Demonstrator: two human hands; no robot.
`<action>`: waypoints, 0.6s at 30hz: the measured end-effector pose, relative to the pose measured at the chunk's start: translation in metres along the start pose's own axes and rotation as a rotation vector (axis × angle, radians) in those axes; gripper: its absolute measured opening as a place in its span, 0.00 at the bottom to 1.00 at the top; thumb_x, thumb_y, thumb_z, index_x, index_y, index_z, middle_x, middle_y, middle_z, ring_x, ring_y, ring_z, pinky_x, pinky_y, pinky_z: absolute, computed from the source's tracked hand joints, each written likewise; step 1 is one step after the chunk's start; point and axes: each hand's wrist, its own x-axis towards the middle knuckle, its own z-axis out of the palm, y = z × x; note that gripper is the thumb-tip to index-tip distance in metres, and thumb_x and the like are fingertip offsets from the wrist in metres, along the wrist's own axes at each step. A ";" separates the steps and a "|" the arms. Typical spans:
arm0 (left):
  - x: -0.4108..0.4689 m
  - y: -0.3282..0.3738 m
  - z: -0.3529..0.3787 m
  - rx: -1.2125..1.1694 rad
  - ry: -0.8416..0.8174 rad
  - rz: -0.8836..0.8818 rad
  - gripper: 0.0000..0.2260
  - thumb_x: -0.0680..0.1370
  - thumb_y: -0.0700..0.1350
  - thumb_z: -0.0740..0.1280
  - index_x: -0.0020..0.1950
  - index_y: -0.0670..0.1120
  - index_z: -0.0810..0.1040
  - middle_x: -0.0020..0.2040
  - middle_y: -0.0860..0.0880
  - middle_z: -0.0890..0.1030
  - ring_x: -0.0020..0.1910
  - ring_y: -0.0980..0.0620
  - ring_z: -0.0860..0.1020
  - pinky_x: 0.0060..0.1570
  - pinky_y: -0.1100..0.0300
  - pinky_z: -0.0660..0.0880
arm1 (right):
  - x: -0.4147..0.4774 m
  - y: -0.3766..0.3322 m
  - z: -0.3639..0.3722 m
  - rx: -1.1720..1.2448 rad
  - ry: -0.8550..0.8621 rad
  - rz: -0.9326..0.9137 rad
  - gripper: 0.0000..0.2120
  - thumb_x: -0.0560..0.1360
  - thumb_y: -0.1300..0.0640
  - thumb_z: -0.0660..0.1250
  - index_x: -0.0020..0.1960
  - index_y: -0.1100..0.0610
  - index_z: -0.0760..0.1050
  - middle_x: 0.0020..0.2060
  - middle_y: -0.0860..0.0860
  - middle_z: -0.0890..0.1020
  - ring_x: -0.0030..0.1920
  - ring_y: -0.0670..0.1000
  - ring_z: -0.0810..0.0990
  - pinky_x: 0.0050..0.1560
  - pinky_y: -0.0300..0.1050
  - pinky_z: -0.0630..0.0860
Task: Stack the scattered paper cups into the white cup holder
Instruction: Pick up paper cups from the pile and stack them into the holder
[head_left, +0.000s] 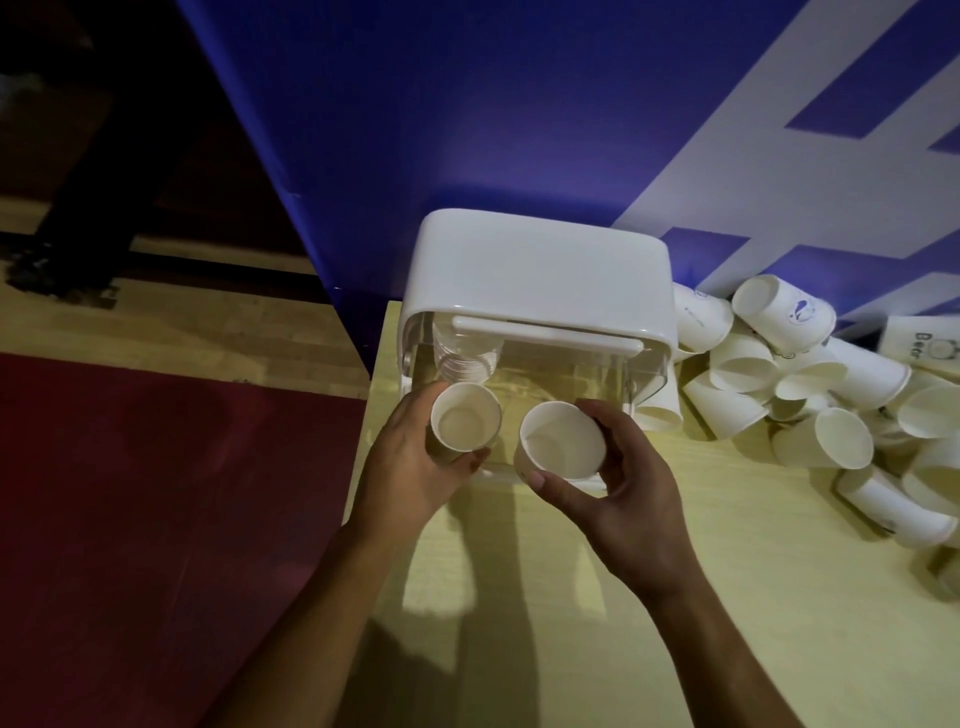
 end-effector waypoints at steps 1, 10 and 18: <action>0.001 -0.002 0.002 0.035 -0.017 0.007 0.35 0.68 0.53 0.82 0.72 0.56 0.73 0.64 0.57 0.79 0.63 0.54 0.79 0.58 0.50 0.80 | 0.000 0.001 0.000 -0.018 0.004 -0.011 0.33 0.63 0.48 0.85 0.65 0.45 0.76 0.59 0.41 0.83 0.59 0.48 0.83 0.60 0.51 0.81; 0.003 -0.007 0.008 0.255 -0.094 0.065 0.40 0.68 0.65 0.71 0.76 0.49 0.69 0.70 0.49 0.77 0.68 0.46 0.76 0.63 0.44 0.77 | 0.004 0.007 0.000 -0.123 0.042 -0.036 0.35 0.64 0.44 0.84 0.68 0.46 0.76 0.62 0.39 0.81 0.60 0.41 0.79 0.58 0.38 0.77; 0.002 -0.007 0.000 0.180 -0.104 0.048 0.42 0.69 0.53 0.81 0.79 0.50 0.66 0.72 0.53 0.73 0.68 0.53 0.75 0.59 0.54 0.78 | 0.014 -0.008 0.016 -0.098 0.053 -0.106 0.34 0.65 0.45 0.83 0.67 0.41 0.74 0.61 0.34 0.80 0.61 0.40 0.79 0.58 0.38 0.78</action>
